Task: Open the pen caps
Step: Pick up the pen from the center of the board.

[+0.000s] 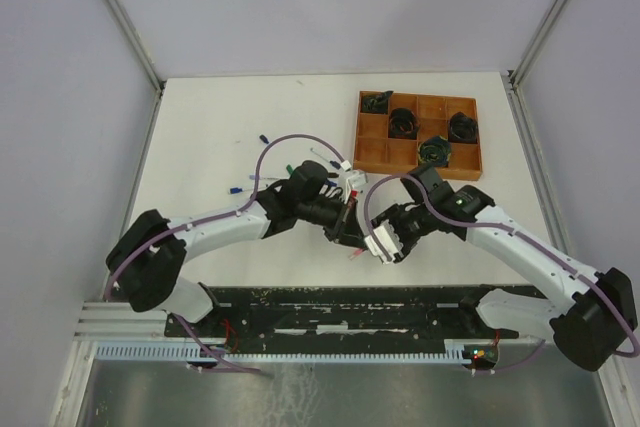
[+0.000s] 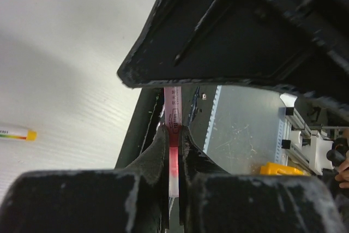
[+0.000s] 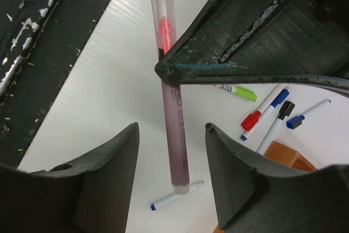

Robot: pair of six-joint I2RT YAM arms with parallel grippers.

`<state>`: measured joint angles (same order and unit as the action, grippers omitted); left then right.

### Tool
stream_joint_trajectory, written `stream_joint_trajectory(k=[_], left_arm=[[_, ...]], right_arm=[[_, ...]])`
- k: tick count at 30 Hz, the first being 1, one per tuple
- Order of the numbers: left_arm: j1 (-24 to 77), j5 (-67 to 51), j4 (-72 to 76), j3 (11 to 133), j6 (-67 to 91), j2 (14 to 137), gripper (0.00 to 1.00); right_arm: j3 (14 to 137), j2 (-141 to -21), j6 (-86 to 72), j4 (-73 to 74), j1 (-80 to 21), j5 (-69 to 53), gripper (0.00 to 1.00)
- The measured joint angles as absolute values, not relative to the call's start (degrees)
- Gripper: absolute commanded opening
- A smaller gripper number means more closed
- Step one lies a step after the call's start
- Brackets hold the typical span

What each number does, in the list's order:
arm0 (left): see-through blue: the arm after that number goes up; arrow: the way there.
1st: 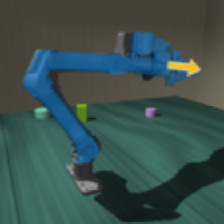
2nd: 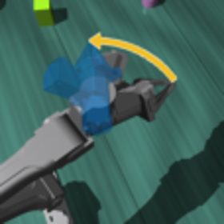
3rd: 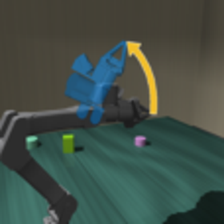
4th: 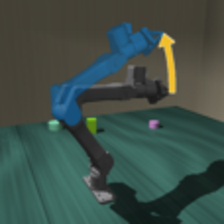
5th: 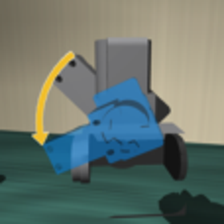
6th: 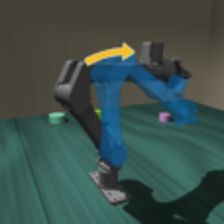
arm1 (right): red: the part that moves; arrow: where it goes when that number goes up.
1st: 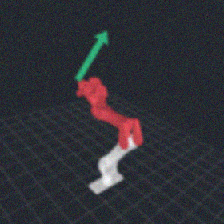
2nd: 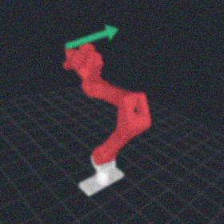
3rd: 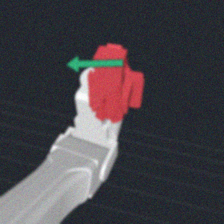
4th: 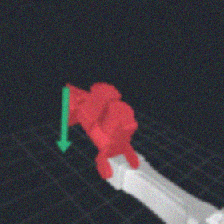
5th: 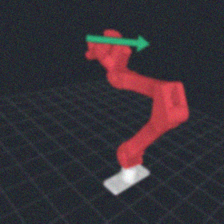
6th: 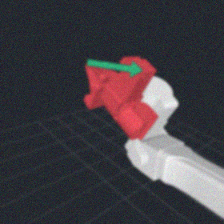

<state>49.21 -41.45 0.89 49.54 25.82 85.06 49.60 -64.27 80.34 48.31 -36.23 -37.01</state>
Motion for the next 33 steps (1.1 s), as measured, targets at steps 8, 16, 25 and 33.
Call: stream_joint_trajectory(k=[8, 16, 25, 33], left_arm=[[49.21, -44.03, 2.87, 50.00, 25.85, 86.59, 0.03], [49.21, -43.40, 3.40, 50.13, 26.79, 86.65, 0.52], [48.88, -32.64, 11.07, 42.37, 32.69, 71.90, 0.67], [48.84, -9.91, 39.51, 17.65, 46.37, 51.18, 0.72]], right_arm=[[48.60, -65.04, 80.64, 45.93, -39.40, -32.93, 0.29], [48.49, -64.29, 80.77, 45.93, -39.77, -32.38, 0.02], [48.88, -62.57, 76.97, 48.49, -37.21, -33.36, 0.02], [55.29, -61.28, 50.92, 45.63, -29.78, -37.39, 0.01]])
